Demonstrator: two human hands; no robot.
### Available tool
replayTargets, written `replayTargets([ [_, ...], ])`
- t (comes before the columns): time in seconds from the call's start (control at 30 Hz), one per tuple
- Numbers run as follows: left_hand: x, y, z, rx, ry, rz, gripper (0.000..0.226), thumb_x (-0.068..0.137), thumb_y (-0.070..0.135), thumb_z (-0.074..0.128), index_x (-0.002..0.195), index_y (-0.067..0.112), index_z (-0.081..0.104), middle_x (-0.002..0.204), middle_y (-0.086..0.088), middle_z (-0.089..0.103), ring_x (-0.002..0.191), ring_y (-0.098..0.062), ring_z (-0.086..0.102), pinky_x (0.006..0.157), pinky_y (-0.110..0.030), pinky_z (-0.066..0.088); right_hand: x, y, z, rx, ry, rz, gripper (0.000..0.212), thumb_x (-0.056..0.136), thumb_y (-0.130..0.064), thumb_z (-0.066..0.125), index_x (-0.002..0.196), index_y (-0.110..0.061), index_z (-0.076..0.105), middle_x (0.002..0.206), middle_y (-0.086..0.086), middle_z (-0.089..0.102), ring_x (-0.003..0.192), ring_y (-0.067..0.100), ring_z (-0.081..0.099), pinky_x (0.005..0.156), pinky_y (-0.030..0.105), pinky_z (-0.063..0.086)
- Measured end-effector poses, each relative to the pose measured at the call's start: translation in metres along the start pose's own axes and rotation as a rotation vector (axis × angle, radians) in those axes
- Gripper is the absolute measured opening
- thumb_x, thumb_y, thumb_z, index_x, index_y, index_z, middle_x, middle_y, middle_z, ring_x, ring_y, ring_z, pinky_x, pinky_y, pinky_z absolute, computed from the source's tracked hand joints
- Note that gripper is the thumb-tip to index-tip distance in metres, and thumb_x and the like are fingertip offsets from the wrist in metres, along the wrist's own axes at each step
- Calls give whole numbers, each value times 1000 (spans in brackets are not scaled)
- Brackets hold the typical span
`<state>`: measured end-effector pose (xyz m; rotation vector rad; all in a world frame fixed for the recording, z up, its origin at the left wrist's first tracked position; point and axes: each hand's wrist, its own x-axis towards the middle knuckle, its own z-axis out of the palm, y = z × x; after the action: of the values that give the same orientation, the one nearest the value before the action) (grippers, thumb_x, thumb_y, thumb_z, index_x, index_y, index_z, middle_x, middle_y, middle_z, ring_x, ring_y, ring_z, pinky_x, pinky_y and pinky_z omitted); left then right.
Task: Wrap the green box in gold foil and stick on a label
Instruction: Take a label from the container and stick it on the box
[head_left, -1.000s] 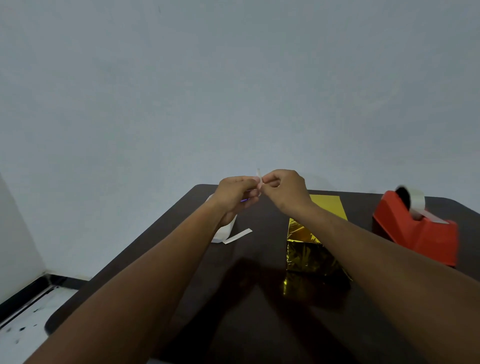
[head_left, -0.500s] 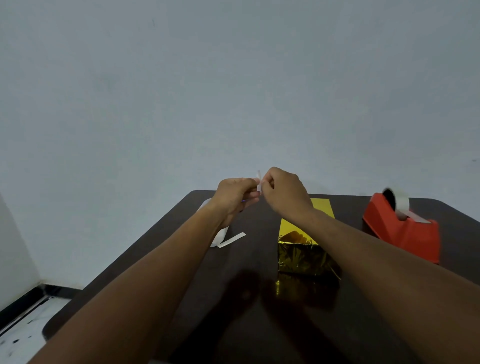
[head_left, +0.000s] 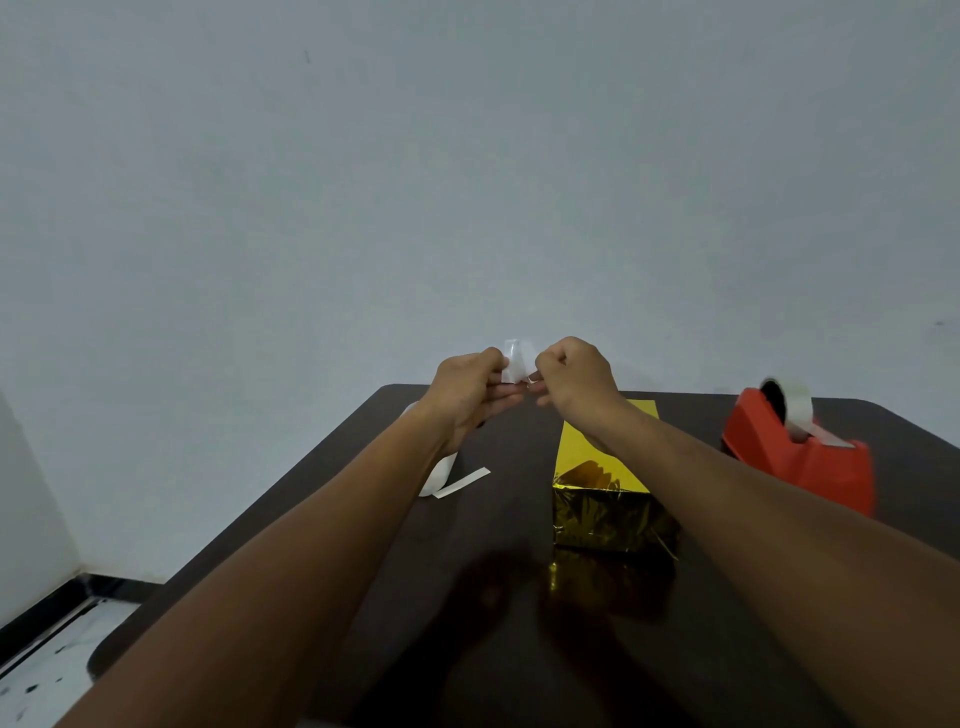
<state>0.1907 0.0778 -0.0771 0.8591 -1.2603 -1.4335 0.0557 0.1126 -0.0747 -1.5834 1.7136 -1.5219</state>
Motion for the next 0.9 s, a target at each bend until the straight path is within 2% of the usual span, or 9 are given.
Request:
replayTargets([
  [0.17, -2, 2, -4, 14, 25, -22, 16, 95, 8, 49, 98, -1, 62, 82, -16, 73, 90, -29, 74, 89, -38, 61, 2, -2, 4, -5, 25, 82, 27, 102, -18, 44, 80, -8, 56, 99, 22, 69, 88, 35, 71, 71, 45, 59],
  [0.23, -3, 2, -8, -20, 26, -32, 18, 95, 8, 46, 101, -3, 60, 75, -14, 75, 86, -29, 75, 88, -39, 61, 8, -1, 8, 64, 49, 181, 23, 101, -19, 44, 92, -5, 60, 101, 21, 68, 83, 33, 69, 61, 37, 54],
  [0.3, -3, 3, -12, -88, 34, -43, 20, 96, 8, 44, 106, -4, 56, 81, -18, 75, 87, -33, 76, 84, -39, 62, 11, 1, 9, 158, 70, 285, 25, 100, -19, 44, 105, 0, 60, 100, 20, 68, 74, 27, 64, 55, 31, 51],
  [0.37, -3, 4, -18, -113, 42, -55, 23, 96, 8, 44, 112, -4, 55, 98, -23, 73, 92, -35, 76, 79, -37, 62, 12, 4, 8, 205, 71, 325, 26, 101, -19, 44, 108, 2, 59, 93, 19, 66, 70, 25, 60, 53, 29, 48],
  [0.5, -6, 5, -22, -135, 30, -69, 22, 97, 8, 42, 110, -3, 55, 106, -26, 71, 90, -35, 76, 76, -36, 63, 12, 6, 9, 173, 85, 352, 23, 103, -21, 45, 107, -2, 57, 90, 17, 64, 69, 22, 60, 57, 29, 49],
  [0.6, -5, 4, -21, -167, 22, -76, 24, 97, 6, 40, 112, -4, 55, 112, -27, 69, 94, -39, 75, 82, -39, 62, 11, 3, 12, 142, 102, 380, 20, 104, -21, 45, 106, -3, 55, 82, 13, 61, 64, 20, 59, 58, 29, 51],
  [0.7, -3, 3, -22, -187, 28, -85, 24, 97, 7, 38, 113, -3, 53, 110, -27, 70, 95, -39, 74, 88, -43, 60, 14, 1, 11, 153, 126, 410, 20, 104, -20, 46, 106, -3, 56, 77, 11, 58, 61, 19, 58, 62, 30, 54],
  [0.8, 1, 6, -31, -233, 104, -83, 17, 102, 14, 37, 104, 4, 51, 106, -25, 71, 95, -36, 75, 91, -46, 60, 17, 3, -2, 217, 98, 420, 28, 101, -17, 48, 117, 3, 59, 73, 10, 54, 60, 21, 55, 67, 36, 55],
  [0.9, 6, 9, -50, -259, 199, -80, 22, 103, 17, 38, 116, 4, 51, 107, -26, 71, 95, -37, 74, 93, -48, 58, 20, 10, -15, 206, 149, 408, 34, 98, -16, 49, 121, 8, 58, 79, 12, 56, 71, 27, 58, 74, 43, 57],
])
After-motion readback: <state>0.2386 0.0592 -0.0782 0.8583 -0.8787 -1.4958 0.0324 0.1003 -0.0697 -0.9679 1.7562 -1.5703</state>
